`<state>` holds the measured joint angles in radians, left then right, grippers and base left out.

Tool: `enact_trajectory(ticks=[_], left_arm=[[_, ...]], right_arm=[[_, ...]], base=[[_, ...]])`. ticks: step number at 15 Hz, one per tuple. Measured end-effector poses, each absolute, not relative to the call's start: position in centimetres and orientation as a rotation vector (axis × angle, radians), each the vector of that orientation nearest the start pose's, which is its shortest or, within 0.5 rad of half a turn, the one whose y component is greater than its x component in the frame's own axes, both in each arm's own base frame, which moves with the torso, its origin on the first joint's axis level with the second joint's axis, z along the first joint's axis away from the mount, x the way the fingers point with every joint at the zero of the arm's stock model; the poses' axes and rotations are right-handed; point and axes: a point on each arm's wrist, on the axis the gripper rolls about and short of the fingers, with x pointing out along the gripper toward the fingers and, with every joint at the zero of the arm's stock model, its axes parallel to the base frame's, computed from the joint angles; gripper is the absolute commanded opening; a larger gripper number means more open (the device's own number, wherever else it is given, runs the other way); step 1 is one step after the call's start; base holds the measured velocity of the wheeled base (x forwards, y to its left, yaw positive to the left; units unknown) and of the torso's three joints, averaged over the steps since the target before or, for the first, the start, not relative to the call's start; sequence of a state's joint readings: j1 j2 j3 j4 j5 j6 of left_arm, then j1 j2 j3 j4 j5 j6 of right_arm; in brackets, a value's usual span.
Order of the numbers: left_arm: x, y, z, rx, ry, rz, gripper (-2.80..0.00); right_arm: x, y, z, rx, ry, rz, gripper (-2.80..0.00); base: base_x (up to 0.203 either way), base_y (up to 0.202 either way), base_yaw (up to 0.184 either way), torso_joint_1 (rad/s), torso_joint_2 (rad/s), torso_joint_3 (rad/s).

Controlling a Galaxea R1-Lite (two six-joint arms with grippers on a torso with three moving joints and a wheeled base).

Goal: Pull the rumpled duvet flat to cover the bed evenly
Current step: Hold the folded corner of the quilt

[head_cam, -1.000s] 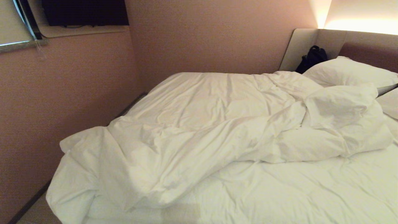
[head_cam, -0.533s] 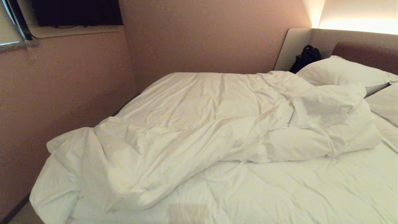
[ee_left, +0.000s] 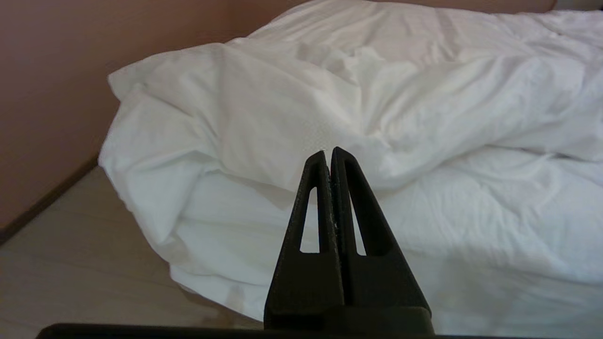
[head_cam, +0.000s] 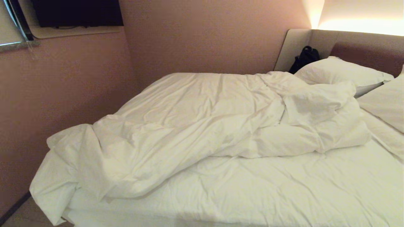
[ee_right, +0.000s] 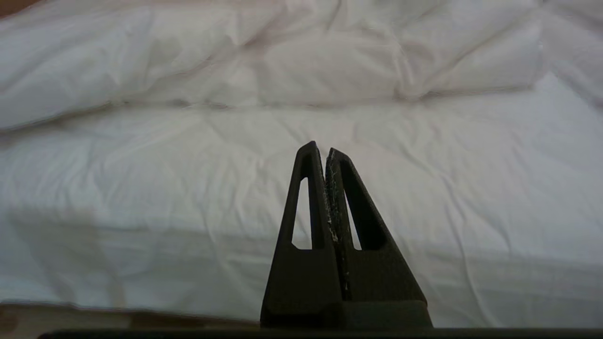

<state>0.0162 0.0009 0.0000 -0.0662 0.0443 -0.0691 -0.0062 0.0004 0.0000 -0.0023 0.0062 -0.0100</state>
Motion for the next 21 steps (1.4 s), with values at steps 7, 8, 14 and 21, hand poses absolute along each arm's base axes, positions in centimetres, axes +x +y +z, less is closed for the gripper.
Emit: enact_trajectory(ticks=[7,8,14,21], left_arm=[[-2.30,0.06,8.21,-0.069,-0.066,0.058,-2.80],[-2.30,0.06,8.20,-0.068,-0.065,0.058,-2.80],[-2.30,0.06,8.20,-0.068,-0.064,0.058,-2.80],[-2.30,0.06,8.19,-0.069,-0.064,0.058,-2.80]], right_arm=[[-2.28,0.02,7.56,-0.010,-0.001,0.000,-2.80],[-2.28,0.03,7.56,-0.010,0.000,0.000,-2.80],[-2.28,0.03,7.56,-0.010,-0.001,0.001,-2.80],[-2.28,0.03,7.56,-0.010,-0.001,0.000,-2.80]], base=[[0.000,0.000,0.000,0.000,0.00,0.000],[0.000,0.000,0.000,0.000,0.00,0.000],[-0.001,-0.062,0.001,0.002,0.00,0.001],[0.000,-0.193,0.002,0.004,0.00,0.005]])
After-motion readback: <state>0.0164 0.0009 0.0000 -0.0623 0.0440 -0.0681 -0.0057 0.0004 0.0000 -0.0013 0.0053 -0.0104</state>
